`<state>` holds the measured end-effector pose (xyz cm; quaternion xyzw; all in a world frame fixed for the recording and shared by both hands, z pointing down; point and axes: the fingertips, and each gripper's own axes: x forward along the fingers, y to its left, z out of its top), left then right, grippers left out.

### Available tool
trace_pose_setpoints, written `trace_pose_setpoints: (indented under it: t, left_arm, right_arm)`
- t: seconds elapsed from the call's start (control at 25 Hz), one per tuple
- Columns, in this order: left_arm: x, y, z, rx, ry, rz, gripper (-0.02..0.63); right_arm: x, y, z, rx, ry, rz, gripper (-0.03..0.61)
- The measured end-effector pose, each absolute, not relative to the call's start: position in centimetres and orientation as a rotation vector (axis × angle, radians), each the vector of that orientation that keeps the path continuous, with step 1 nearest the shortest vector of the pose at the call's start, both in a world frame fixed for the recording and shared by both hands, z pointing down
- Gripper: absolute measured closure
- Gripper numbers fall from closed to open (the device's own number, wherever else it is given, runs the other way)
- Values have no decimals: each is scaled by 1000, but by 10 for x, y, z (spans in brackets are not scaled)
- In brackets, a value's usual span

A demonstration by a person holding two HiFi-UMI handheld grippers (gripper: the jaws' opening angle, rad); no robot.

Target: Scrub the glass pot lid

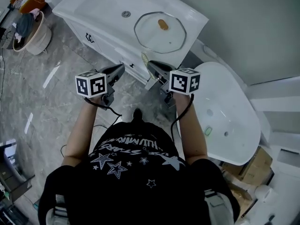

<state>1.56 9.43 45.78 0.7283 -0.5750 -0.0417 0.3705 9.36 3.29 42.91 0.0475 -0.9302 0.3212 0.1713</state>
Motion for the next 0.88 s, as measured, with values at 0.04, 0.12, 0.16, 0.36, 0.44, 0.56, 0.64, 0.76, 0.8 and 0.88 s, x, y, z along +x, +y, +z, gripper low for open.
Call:
trace_pose_setpoints:
  t: [0.04, 0.12, 0.16, 0.36, 0.44, 0.56, 0.64, 0.76, 0.8, 0.88]
  left_arm:
    - [16, 101, 457, 1868, -1474, -103, 597]
    - [17, 117, 455, 1873, -1474, -95, 597]
    - [18, 125, 455, 1875, -1474, -94, 597]
    - [23, 162, 457, 1875, -1469, -90, 597]
    - [24, 167, 456, 1879, -1471, -87, 597]
    - [26, 168, 454, 1893, -1467, -82, 597]
    - [28, 168, 453, 1902, -1458, -78, 597]
    - [32, 170, 452, 1913, -1446, -77, 597]
    - [34, 171, 451, 1917, -1442, -78, 597]
    - [36, 172, 450, 1922, -1436, -79, 597]
  right_arm:
    - [94, 39, 430, 137, -2637, 915, 541]
    - [93, 51, 430, 140, -2635, 916, 541]
    - [93, 58, 429, 142, -2637, 915, 541]
    - [101, 87, 424, 165, -2652, 911, 541]
    - [104, 92, 421, 175, -2655, 912, 541]
    - [107, 96, 418, 186, -2658, 915, 541]
    - [108, 98, 415, 189, -2663, 914, 541]
    - [109, 101, 413, 193, -2667, 914, 541]
    - [110, 102, 412, 196, -2667, 914, 541]
    - [112, 105, 412, 202, -2666, 915, 541]
